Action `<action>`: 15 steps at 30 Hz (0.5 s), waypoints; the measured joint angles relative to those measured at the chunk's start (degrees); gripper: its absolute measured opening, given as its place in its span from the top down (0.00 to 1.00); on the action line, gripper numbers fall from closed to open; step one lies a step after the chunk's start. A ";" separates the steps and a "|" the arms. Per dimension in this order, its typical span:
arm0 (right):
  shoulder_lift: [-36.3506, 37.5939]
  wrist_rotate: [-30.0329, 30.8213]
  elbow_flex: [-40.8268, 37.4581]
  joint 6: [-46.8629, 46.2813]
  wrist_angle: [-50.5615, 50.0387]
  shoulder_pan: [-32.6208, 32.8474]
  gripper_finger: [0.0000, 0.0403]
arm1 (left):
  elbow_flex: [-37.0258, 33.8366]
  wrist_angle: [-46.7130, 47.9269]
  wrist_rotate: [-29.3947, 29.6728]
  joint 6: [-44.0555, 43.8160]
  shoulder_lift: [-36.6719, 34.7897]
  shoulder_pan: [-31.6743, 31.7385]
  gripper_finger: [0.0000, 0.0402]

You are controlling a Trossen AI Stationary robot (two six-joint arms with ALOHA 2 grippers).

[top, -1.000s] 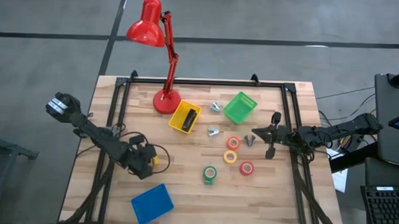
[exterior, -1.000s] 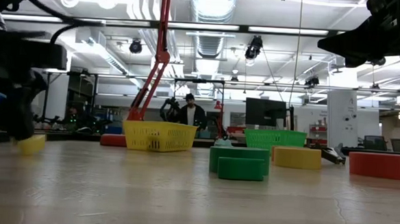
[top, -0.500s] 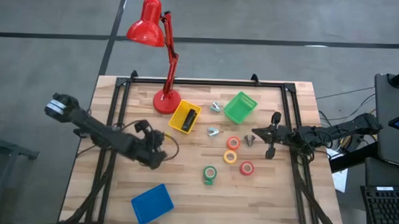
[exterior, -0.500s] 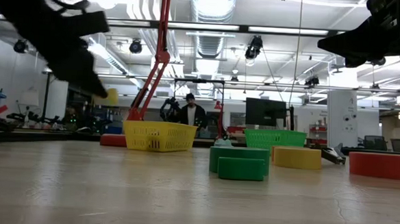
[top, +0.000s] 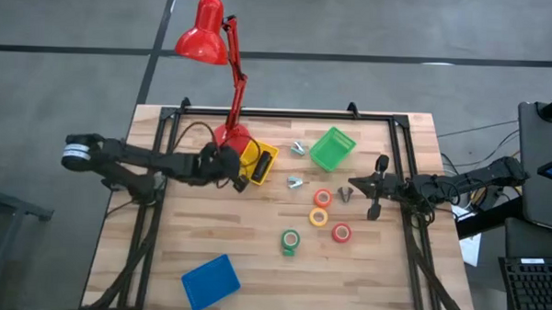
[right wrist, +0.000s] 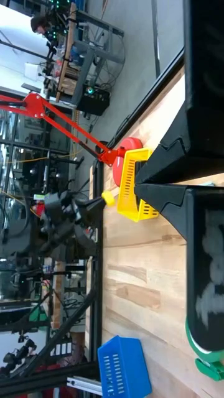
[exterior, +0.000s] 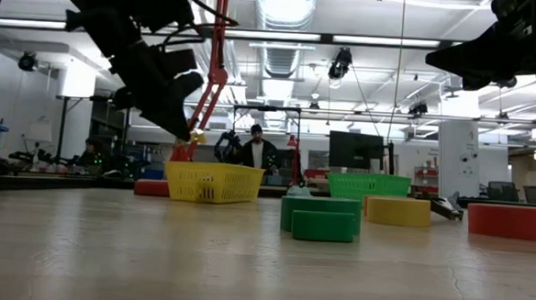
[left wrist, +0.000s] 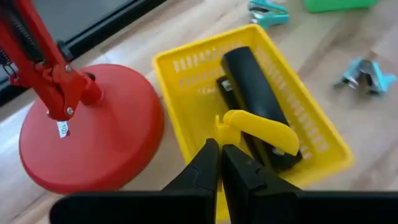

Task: Pick and place Stapler, Stapler remover, tape
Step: Put the yellow stapler into the yellow bin

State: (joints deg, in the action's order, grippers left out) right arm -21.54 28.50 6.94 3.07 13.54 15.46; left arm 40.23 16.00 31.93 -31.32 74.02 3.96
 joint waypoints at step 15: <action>0.01 0.01 0.00 0.03 0.01 0.01 0.98 | -0.17 -3.85 -5.83 1.34 0.02 5.43 0.94</action>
State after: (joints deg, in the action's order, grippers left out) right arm -21.53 28.50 6.94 3.10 13.55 15.46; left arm 40.05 12.16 26.09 -29.98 74.04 9.39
